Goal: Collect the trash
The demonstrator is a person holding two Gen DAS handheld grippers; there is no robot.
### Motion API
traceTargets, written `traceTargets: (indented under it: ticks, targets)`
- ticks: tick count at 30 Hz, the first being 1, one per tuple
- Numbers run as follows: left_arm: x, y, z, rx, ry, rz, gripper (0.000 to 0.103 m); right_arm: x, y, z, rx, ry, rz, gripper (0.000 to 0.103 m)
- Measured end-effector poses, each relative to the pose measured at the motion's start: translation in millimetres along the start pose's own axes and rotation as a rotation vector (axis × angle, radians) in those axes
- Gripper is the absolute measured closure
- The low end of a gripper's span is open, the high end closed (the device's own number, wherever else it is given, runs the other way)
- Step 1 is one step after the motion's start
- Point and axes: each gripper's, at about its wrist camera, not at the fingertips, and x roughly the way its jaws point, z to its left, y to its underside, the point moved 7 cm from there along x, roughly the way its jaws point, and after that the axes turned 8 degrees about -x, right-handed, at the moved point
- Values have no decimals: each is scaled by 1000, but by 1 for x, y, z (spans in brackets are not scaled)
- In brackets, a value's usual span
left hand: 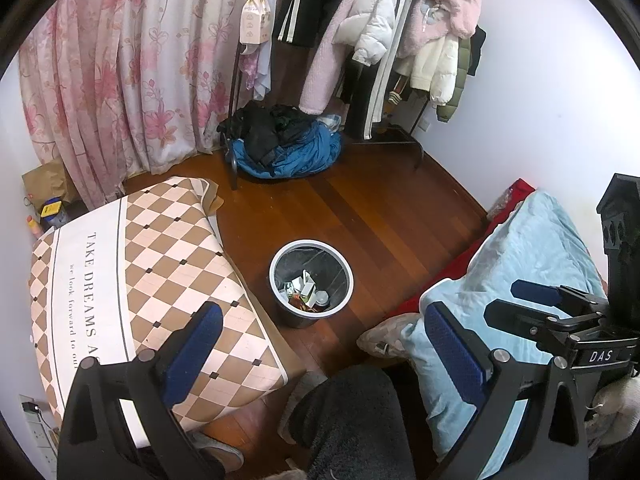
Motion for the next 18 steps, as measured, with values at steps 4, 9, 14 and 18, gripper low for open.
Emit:
traceTargets:
  ticks: [4,9,14,18]
  targets:
    - [2,2,1,-2,-1,-1,0,0,2,-7,-5,1,4,0]
    - [3,3,0,-2,0,0,0,0,3,-6,-5,0,6,0]
    - [3,3,0,-4,-1,-2,0,1,2,-2,-3,2,6,0]
    - [4,4,-3,-14,5,-11,0,0,3,-2,-3,2,6,0]
